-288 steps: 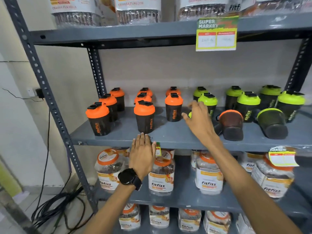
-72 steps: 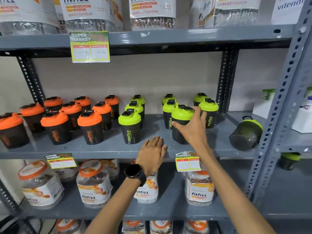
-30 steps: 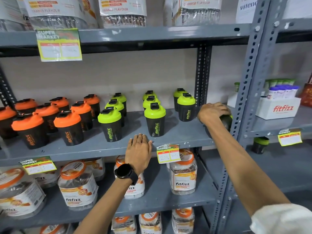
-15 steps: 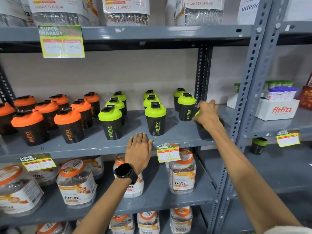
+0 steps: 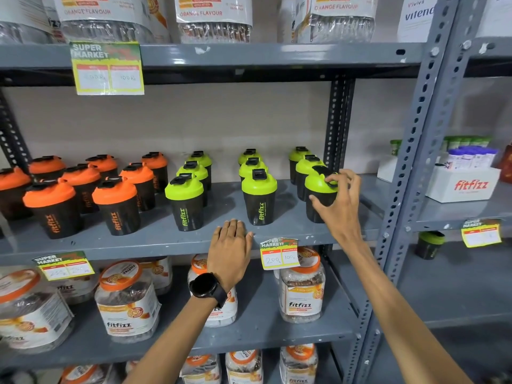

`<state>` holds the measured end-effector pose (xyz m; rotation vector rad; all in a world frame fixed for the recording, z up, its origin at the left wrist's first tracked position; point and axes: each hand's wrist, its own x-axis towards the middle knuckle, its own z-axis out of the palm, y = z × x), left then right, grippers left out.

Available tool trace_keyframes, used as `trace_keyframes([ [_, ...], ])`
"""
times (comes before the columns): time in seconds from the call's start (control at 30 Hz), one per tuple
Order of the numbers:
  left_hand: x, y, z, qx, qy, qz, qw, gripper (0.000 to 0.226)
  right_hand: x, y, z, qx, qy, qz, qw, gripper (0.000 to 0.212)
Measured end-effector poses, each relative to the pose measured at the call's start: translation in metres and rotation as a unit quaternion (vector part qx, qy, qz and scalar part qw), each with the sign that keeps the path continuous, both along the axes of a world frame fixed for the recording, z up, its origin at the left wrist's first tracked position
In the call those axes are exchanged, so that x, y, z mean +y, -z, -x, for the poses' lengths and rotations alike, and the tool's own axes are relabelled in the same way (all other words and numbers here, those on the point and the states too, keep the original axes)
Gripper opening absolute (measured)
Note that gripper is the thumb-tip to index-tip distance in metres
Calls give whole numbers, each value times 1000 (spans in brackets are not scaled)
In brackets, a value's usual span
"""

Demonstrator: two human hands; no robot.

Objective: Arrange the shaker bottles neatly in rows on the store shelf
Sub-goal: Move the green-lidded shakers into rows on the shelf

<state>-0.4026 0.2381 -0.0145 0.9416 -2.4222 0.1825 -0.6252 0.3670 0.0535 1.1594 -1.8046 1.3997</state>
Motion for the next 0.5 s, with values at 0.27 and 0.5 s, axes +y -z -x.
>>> trace_keyframes([
  [0.27, 0, 2, 1, 16, 3, -13, 1000, 55, 10, 7, -3, -27, 7, 23, 999, 77],
  [0.5, 25, -17, 19, 257, 24, -140, 956, 70, 13, 25, -25, -175, 29, 88, 980, 76],
])
